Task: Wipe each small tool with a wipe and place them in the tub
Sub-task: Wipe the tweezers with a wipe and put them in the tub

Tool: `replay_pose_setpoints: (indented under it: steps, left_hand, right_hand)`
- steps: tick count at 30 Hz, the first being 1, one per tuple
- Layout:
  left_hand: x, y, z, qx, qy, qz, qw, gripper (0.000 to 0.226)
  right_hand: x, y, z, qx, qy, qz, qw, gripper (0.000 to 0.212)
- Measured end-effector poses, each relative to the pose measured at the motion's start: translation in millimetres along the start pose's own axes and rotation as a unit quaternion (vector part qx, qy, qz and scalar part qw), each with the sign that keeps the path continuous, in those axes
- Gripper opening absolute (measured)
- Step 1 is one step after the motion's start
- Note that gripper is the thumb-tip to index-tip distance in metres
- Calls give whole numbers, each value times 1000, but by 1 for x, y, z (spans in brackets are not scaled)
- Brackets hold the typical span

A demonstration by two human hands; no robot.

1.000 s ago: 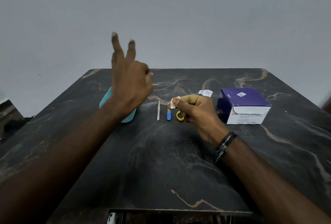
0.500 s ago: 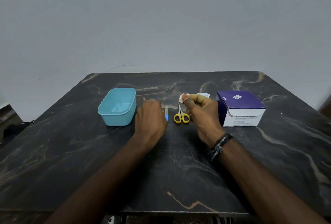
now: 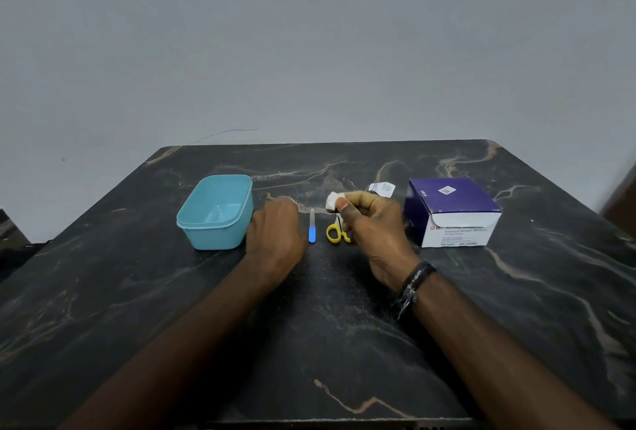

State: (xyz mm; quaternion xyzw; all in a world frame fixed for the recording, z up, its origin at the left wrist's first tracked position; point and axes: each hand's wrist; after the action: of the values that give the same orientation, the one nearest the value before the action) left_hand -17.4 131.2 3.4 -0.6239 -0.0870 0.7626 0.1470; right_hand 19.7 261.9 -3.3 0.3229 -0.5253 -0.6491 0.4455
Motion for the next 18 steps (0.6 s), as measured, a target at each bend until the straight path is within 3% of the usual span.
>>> replay_pose_setpoints:
  steps: [4, 8, 11, 14, 18]
  left_hand:
    - [2, 8, 2, 9, 4, -40, 999, 37]
    - [0, 14, 0, 67, -51, -129, 988, 35]
    - [3, 19, -2, 133, -99, -263, 950, 27]
    - [7, 22, -10, 159, -76, -368, 913, 20]
    - [12, 25, -18, 158, -44, -423, 891, 19]
  right_hand:
    - [2, 1, 0, 5, 5, 3, 1000, 11]
    - [0, 2, -1, 11, 8, 6, 1000, 12]
    - [0, 4, -1, 21, 6, -1, 1000, 12]
    - [-1, 5, -2, 36, 12, -7, 999, 11]
    - [-2, 8, -3, 34, 14, -2, 999, 13]
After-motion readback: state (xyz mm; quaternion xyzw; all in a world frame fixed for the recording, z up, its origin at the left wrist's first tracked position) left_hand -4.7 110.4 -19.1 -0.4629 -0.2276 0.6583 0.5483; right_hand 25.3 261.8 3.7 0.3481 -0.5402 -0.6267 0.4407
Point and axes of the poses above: each hand's wrist, its own z-axis towards the middle knuckle, its own x-axis out of the palm, y = z × x, and after that the axes turned 5 degrees about -x, right-handed
